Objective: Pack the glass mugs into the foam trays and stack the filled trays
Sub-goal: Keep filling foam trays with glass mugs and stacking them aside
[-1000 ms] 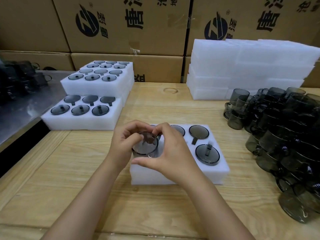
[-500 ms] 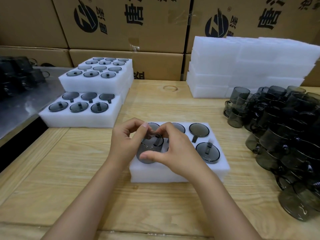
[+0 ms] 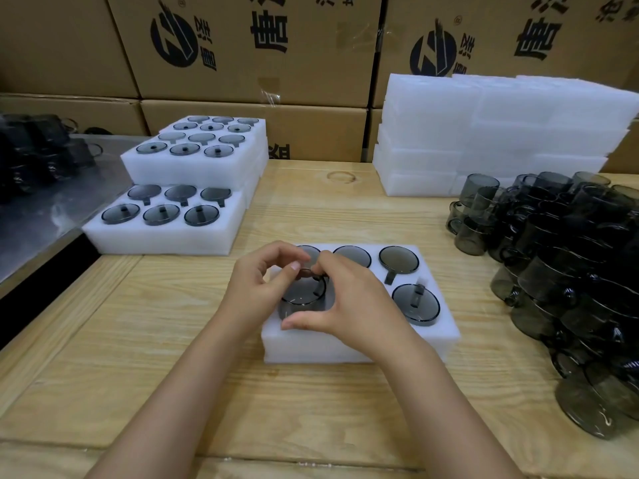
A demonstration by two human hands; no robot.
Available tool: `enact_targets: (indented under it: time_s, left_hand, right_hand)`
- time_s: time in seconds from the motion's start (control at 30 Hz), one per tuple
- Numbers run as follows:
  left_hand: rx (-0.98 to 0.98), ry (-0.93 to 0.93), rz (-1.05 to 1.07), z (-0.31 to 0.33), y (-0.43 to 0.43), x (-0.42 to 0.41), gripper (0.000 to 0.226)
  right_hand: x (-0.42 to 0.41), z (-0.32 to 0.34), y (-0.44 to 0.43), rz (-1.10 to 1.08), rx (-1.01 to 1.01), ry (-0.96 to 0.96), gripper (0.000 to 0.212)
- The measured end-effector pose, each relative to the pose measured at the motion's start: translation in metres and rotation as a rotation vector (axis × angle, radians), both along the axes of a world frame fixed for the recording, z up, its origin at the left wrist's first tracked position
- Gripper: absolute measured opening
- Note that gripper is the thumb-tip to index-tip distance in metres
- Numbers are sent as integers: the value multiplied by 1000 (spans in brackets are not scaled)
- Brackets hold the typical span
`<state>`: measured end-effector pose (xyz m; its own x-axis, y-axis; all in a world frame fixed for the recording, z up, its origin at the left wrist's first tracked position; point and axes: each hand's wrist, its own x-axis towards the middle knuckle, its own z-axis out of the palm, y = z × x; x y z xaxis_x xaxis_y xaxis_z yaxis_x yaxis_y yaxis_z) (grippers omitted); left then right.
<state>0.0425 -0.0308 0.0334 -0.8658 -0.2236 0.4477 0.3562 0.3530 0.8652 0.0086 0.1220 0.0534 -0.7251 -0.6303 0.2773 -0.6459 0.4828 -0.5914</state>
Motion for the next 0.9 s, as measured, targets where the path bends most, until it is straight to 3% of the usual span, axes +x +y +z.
enact_targets:
  time_s: [0.17,0.27,0.37,0.47,0.6,0.77,0.9]
  left_hand:
    - [-149,-28,33,-1,-1,3,19]
    - [-229,71,80,0,-1,3,16]
    - [-165,173,65,10,3,5,30]
    - [-368,192,-28,16,12,4,40]
    - [-505,-188,-121,10,11,1,47]
    - [-590,-293,-114,8,11,-1,53]
    - [-591,-292,-101,4,11,-1,45]
  right_hand:
    - [-4,4,3,4,85,7,54]
    - [-4,7,6,-23,-33,-60,47]
    - [0,10,-4,-29,-131,76,44]
    - [3,9,-25,92,225,203,57]
    - [0,1,-30,132,619,276,66]
    - [-2,2,-31,162,769,308,66]
    - [-5,-2,-29,179,737,327,65]
